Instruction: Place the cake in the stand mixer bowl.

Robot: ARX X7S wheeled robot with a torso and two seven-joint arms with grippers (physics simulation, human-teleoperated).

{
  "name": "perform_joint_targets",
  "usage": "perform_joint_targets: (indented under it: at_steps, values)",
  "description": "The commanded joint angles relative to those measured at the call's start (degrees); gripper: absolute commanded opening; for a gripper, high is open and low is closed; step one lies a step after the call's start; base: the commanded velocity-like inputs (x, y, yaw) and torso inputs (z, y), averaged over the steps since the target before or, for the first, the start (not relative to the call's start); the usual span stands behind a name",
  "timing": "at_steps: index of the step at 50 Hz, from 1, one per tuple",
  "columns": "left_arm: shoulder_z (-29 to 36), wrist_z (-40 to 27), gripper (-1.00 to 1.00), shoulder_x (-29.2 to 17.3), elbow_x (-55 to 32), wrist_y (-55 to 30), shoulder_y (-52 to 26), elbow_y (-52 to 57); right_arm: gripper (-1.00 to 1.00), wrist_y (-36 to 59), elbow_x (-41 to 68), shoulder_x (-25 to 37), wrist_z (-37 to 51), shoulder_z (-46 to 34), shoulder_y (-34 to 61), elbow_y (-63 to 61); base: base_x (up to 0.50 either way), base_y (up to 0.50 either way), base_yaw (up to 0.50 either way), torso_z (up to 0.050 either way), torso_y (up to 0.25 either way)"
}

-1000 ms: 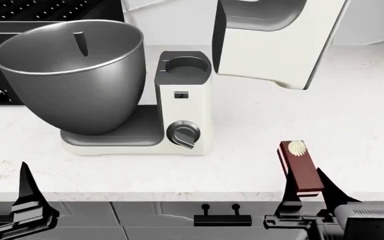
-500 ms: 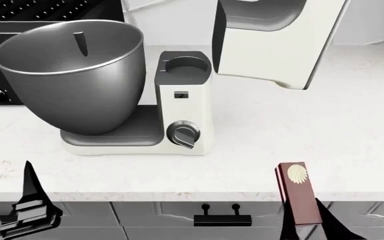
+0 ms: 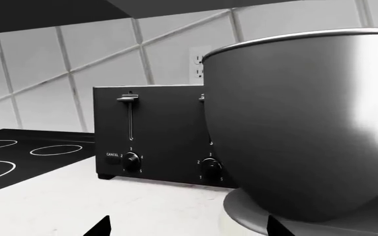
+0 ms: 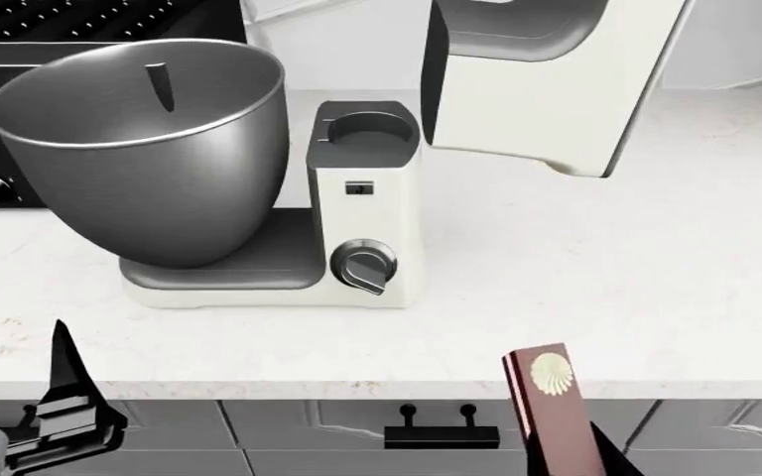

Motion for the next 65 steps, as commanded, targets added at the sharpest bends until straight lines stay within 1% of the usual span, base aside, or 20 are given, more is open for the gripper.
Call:
perform_joint_targets:
  at_steps: [1,11,16,20,24,27,30,34,39,41,43,45,47,51,54,65]
  values:
    - [-0.17,0.16,1.0,0.13,-0.11,0.34,0.13,-0.23,-1.0,-4.45,-2.81,1.48,-2.5,-2.79,-0.35,-4.63,0.0,0.0,0.0,0.0,0.0]
    - [0.12,0.24,1.0,0.22,-0.25,0.15,-0.31,-0.62,-1.0,2.1,-3.85,2.81,-3.27,-5.17,3.44,-11.99,0.0,0.0,0.0,0.0,0.0]
    - [-0.15,0.28,1.0,0.2,-0.4,0.32,-0.16,-0.62,-1.0,5.84,-5.02,4.09,-2.88,-8.01,7.69,-13.57,0.0,0.0,0.0,0.0,0.0]
    - [0.09,0.44,1.0,0.29,-0.41,0.33,-0.4,-0.88,-1.0,6.17,-4.09,8.46,1.52,-10.62,10.18,-13.59,0.0,0.0,0.0,0.0,0.0]
    - [0.13,0.39,1.0,0.27,-0.47,0.2,-0.5,-0.82,-1.0,6.36,-2.14,17.52,11.47,-17.38,15.37,-13.6,0.0,0.0,0.0,0.0,0.0]
    - [0.31,0.43,1.0,0.28,-0.43,0.11,-0.68,-0.87,-1.0,6.0,1.04,26.89,22.52,-26.19,23.09,-13.6,0.0,0.0,0.0,0.0,0.0]
    - [0.31,0.51,1.0,0.32,-0.5,0.17,-0.73,-1.02,-1.0,5.06,4.26,35.27,33.91,-38.48,34.58,-13.6,0.0,0.0,0.0,0.0,0.0]
    - [0.5,0.59,1.0,0.42,-0.52,0.13,-0.98,-1.35,-1.0,2.91,6.33,41.63,45.06,-55.62,50.06,-13.58,0.0,0.0,0.0,0.0,0.0]
    - [0.54,0.6,1.0,0.41,-0.54,0.07,-1.06,-1.32,-1.0,0.3,7.82,45.02,54.92,-75.45,69.14,-13.59,0.0,0.0,0.0,0.0,0.0]
    - [0.77,0.63,1.0,0.46,-0.46,-0.05,-1.25,-1.42,-1.0,-0.47,9.11,45.33,59.01,-85.2,79.73,-13.59,0.0,0.0,0.0,0.0,0.0]
    - [0.76,0.61,1.0,0.44,-0.52,-0.09,-1.28,-1.38,-1.0,-1.66,10.93,44.55,63.77,-95.99,91.15,-13.6,0.0,0.0,0.0,0.0,0.0]
    - [0.77,0.62,1.0,0.42,-0.54,-0.11,-1.34,-1.34,-1.0,-2.48,14.66,41.95,68.98,-106.32,103.78,-13.6,0.0,0.0,0.0,0.0,0.0]
    - [0.95,0.66,1.0,0.45,-0.56,-0.22,-1.55,-1.48,-1.0,-3.41,17.55,39.09,73.34,-113.56,112.85,-13.59,0.0,0.0,0.0,0.0,0.0]
    - [1.11,0.84,1.0,0.53,-0.58,-0.16,-1.75,-1.8,-1.0,-4.22,21.89,36.96,75.08,-115.52,119.25,-13.49,0.0,0.0,0.0,0.0,0.0]
    - [1.33,0.94,1.0,0.6,-0.45,-0.16,-1.8,-1.89,-1.0,-4.63,24.43,36.23,74.76,-114.94,122.32,-13.05,0.0,0.0,0.0,0.0,0.0]
    - [1.62,1.12,1.0,0.64,-0.57,-0.33,-2.22,-2.29,-1.0,-8.03,30.12,34.02,70.37,-111.64,126.47,-8.64,0.0,0.0,0.0,0.0,0.0]
